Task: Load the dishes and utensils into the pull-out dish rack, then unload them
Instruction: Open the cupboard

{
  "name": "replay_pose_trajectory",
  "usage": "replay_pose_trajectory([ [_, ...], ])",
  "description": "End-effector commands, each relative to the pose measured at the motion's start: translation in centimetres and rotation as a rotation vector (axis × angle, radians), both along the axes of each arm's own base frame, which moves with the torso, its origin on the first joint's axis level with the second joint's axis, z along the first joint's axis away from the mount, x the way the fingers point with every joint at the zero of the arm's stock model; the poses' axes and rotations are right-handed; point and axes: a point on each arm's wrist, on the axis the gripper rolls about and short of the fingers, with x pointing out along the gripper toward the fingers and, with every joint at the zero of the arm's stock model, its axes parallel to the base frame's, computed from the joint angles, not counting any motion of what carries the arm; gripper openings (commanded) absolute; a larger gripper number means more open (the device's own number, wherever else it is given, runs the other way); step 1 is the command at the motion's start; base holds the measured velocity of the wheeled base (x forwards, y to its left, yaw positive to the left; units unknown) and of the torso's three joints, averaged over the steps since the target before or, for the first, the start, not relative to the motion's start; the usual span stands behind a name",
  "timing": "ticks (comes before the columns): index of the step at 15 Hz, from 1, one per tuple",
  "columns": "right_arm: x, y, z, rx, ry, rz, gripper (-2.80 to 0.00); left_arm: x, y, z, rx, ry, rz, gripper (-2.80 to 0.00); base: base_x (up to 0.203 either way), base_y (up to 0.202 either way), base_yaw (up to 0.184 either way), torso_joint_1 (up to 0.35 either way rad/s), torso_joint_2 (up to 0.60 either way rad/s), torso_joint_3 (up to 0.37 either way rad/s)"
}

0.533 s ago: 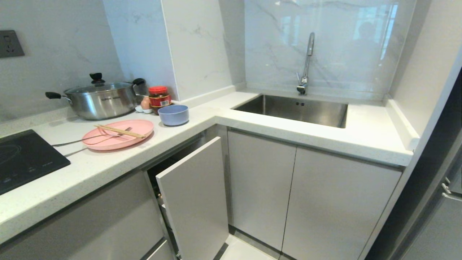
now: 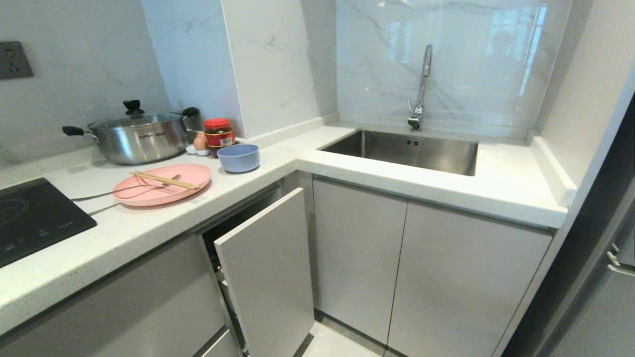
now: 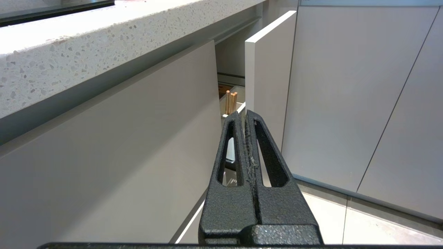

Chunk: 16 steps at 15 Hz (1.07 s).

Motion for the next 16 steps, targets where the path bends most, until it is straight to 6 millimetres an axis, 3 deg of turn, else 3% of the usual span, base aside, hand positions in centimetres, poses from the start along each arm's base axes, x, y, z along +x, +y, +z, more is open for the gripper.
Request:
replay_pose_trajectory([
  [1,0.0,0.0,0.0,0.0,-0.003,0.0,-2.8,0.0,0.0,0.0,0.001,-0.001,0.0,-2.8,0.0,0.0,0.0,0.0,0.0,0.0],
  [11,0.0,0.0,0.0,0.0,-0.003,0.0,-2.8,-0.2,0.0,0.6,0.016,-0.017,0.001,-2.8,0.0,0.0,0.0,0.0,0.0,0.0],
  [13,0.0,0.0,0.0,0.0,-0.003,0.0,-2.8,-1.2,0.0,3.2,0.017,-0.085,0.009,-2.8,0.0,0.0,0.0,0.0,0.0,0.0],
  [16,0.0,0.0,0.0,0.0,-0.003,0.0,-2.8,-4.9,0.0,10.9,0.016,-0.187,0.017,-2.8,0.0,0.0,0.0,0.0,0.0,0.0],
])
